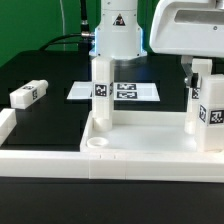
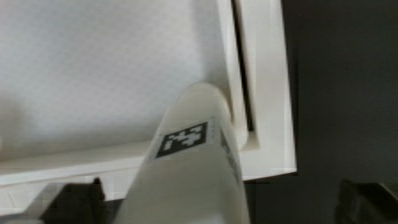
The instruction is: Assemble desk
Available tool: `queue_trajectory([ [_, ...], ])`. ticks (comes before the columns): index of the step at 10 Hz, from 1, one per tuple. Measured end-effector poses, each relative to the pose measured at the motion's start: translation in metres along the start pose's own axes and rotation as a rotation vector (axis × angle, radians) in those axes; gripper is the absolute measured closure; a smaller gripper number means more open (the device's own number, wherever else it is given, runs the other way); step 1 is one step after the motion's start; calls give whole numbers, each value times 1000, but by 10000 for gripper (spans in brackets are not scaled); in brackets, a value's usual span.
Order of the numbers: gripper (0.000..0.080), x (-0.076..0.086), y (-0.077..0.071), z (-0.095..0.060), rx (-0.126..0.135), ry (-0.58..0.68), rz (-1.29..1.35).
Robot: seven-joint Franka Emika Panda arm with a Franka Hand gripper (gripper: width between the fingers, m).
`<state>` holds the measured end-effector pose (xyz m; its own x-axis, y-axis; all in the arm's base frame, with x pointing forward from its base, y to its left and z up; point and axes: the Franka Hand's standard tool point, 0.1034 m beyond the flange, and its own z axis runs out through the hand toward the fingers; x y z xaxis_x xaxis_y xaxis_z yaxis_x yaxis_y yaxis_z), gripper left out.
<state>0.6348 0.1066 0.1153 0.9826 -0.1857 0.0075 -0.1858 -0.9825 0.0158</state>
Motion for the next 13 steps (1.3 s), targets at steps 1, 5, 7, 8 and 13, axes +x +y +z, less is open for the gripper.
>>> queue_trajectory([
  [1,151,1,2,-1,-2,2,-83],
  [5,151,5,11,-1,-9,3,-338],
  [7,284,5,12,-1,-9,3,-313],
  [8,284,5,12,-1,-9,3,-313],
  [13,508,4,11,0,-7,-1,-128],
])
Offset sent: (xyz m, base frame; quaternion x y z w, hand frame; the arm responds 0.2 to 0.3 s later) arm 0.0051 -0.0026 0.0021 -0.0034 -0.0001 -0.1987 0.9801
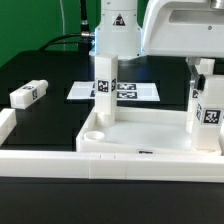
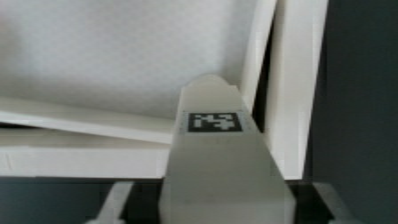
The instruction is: Assemble desk
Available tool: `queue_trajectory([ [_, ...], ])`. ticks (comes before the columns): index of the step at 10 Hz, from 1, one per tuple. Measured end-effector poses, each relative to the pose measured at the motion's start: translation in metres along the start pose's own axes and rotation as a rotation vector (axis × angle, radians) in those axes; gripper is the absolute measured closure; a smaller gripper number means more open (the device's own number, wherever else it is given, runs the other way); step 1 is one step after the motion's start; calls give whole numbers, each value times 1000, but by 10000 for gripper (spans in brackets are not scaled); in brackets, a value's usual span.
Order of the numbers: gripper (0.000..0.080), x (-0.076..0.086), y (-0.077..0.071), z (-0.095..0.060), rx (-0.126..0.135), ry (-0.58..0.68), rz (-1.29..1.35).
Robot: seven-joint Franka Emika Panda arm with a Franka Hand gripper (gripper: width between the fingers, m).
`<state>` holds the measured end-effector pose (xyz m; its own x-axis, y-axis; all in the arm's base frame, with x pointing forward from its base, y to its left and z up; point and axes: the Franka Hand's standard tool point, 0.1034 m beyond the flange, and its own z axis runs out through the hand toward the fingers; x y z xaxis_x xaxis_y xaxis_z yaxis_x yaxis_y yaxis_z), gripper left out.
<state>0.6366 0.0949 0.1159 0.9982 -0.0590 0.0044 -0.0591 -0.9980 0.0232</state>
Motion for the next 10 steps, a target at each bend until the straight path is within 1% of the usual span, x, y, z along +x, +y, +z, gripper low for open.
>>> queue_trajectory([
  [6,508,0,0,0,0,0,306],
  [8,508,0,-1,0,6,-1,511],
  [9,508,-1,0,1,36,-5,605],
  [10,508,0,1,2,60,-1,707],
])
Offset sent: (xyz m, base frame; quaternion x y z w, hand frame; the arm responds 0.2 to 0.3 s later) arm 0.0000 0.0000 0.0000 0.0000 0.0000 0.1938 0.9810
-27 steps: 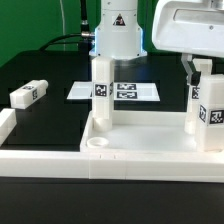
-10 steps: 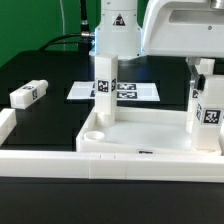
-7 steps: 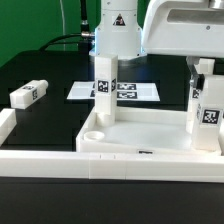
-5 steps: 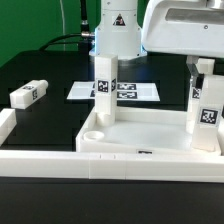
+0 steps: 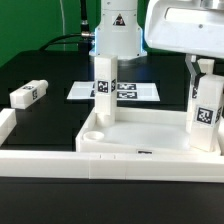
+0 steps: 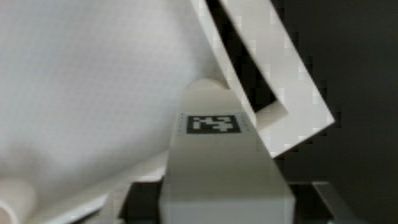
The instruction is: Assemble desk
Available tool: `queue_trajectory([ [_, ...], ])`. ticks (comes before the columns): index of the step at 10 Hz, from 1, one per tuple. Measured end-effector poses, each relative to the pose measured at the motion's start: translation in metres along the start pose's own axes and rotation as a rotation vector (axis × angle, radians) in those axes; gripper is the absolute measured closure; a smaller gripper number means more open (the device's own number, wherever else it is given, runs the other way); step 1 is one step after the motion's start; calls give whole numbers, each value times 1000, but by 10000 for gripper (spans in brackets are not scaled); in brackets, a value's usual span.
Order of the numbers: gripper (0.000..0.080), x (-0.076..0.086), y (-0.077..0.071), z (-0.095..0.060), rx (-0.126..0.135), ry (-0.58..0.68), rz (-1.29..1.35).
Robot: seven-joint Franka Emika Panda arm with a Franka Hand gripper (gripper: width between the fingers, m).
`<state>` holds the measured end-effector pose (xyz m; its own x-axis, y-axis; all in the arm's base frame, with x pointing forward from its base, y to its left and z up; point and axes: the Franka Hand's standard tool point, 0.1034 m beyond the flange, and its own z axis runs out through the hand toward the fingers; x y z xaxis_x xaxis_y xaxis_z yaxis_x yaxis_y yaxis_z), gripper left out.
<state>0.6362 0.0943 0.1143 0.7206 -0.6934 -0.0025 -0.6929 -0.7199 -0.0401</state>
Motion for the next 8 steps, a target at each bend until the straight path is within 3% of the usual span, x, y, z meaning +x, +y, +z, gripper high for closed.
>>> queue_trajectory([
  [2,508,1,2,0,21,-2,121],
  [8,508,-1,0,0,22,-6,463],
])
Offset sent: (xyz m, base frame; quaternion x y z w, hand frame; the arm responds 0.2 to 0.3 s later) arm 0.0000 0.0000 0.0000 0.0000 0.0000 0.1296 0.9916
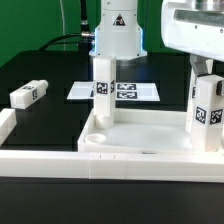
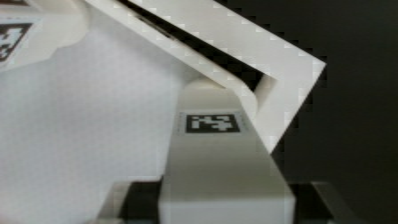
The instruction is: Assemble desk
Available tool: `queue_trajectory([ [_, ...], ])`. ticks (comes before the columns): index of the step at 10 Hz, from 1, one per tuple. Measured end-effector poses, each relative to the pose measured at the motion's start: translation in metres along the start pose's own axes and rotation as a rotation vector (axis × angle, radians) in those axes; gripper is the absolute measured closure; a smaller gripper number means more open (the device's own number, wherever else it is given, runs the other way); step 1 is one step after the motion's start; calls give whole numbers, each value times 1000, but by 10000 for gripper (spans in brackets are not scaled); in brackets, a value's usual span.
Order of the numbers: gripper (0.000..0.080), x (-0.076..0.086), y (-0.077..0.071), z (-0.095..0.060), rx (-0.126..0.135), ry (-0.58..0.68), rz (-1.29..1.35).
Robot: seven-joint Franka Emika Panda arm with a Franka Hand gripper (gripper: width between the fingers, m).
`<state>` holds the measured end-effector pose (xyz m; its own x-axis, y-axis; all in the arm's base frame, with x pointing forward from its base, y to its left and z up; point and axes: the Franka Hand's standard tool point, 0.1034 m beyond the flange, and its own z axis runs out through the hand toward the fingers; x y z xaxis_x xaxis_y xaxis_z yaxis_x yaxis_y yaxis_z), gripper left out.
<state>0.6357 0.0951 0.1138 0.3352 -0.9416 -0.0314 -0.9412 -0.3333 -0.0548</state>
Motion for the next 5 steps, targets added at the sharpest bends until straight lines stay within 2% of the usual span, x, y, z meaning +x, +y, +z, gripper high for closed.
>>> queue_trajectory([
  [2,508,0,0,0,4,-3,105],
  [3,508,0,-1,1,23,-20,233],
  [5,508,-1,-2,1,31,-32,359],
])
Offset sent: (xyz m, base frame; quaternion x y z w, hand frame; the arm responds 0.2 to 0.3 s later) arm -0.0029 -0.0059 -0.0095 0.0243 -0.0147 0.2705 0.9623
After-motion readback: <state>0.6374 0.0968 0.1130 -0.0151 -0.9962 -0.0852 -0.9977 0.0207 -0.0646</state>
